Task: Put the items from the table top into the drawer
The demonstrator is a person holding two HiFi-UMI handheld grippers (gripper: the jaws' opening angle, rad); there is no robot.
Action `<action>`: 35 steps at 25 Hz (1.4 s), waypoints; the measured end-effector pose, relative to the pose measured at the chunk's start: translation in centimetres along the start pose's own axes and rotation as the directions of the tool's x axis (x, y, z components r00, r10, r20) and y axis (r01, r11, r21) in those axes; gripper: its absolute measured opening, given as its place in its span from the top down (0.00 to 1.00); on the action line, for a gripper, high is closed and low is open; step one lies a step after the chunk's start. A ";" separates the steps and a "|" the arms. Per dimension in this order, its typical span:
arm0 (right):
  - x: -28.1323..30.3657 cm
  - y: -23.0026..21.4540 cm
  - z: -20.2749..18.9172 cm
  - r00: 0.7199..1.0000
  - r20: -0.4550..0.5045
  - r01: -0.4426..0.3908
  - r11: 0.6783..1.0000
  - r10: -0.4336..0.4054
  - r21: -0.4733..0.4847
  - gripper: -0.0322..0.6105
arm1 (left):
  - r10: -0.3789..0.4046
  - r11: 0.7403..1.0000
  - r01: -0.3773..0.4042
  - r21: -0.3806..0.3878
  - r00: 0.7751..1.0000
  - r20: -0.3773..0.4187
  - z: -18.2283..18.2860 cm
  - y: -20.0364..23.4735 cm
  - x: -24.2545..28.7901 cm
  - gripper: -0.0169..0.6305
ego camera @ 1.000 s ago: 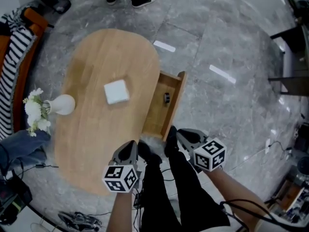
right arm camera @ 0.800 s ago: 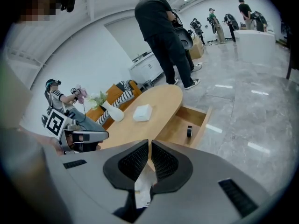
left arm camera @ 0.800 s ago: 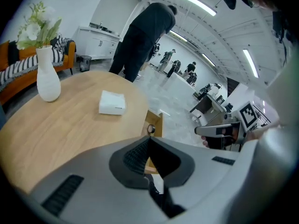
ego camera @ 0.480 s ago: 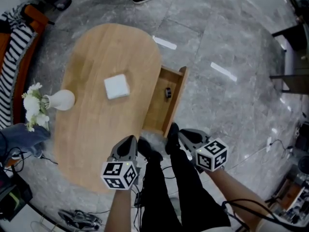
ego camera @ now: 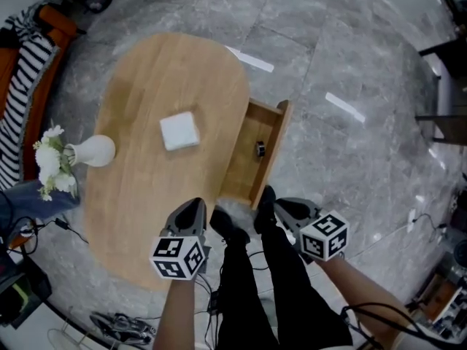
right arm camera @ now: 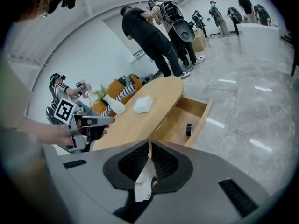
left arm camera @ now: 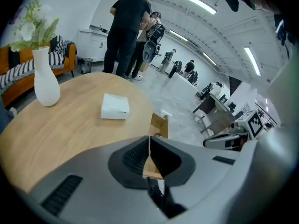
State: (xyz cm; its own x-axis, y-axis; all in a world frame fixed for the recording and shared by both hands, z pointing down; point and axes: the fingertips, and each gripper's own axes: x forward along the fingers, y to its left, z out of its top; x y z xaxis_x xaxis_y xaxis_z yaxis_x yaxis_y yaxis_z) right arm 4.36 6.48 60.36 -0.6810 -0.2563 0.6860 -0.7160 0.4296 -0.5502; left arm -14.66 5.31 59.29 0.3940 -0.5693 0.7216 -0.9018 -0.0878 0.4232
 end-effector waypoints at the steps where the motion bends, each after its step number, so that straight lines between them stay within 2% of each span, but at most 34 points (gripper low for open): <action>1: 0.1 -0.1 -0.2 1.000 -0.010 -0.006 1.000 0.006 -0.003 0.88 | 0.001 1.000 -0.001 0.005 1.000 -0.004 0.1 0.2 0.3 0.95; 5: 0.6 -0.7 -0.8 0.999 -0.043 -0.029 1.000 0.028 -0.010 0.88 | 0.012 1.000 -0.011 0.023 1.000 -0.016 0.7 1.0 1.5 0.88; 9: 1.1 -1.4 -1.0 0.997 -0.063 -0.040 0.999 0.040 -0.002 0.88 | 0.037 0.998 -0.036 0.046 0.999 -0.023 1.6 2.1 2.5 0.87; 17: 1.8 -3.3 -0.4 0.994 -0.097 -0.058 0.998 0.059 0.005 0.88 | 0.081 0.984 -0.067 0.167 0.994 -0.080 3.3 3.6 5.5 0.85; 22: 2.6 -3.8 -0.3 0.990 -0.122 -0.066 0.998 0.066 0.001 0.88 | 0.120 0.962 -0.084 0.260 0.985 -0.125 4.0 4.9 7.6 0.83; 24: 2.9 -3.5 -0.5 0.986 -0.150 -0.084 0.996 0.077 -0.041 0.88 | 0.130 0.942 -0.083 0.326 0.983 -0.127 4.5 4.8 8.3 0.83; 27: 3.3 -2.6 -1.1 0.977 -0.187 -0.116 0.991 0.100 -0.073 0.88 | 0.148 0.897 -0.074 0.435 0.979 -0.138 4.4 4.7 9.3 0.81; 32: 4.0 -2.5 -1.4 0.968 -0.222 -0.138 0.987 0.117 -0.085 0.88 | 0.188 0.839 -0.072 0.540 0.969 -0.162 4.8 5.2 10.7 0.81; 34: 4.3 -2.9 -1.3 0.968 -0.223 -0.136 0.987 0.116 -0.080 0.88 | 0.224 0.789 -0.079 0.609 0.960 -0.165 5.0 5.6 11.1 0.81; 35: 4.5 -3.1 -1.1 0.969 -0.220 -0.133 0.988 0.113 -0.077 0.88 | 0.248 0.754 -0.083 0.652 0.955 -0.165 5.1 5.9 11.3 0.81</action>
State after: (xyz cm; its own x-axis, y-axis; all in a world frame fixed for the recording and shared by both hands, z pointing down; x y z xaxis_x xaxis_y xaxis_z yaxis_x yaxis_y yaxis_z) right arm 3.71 4.91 65.63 -0.7071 -0.0088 0.7070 -0.6047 0.5257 -0.5983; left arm -16.40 -5.84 67.10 0.1817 -0.4304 0.8842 -0.8281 -0.5518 -0.0984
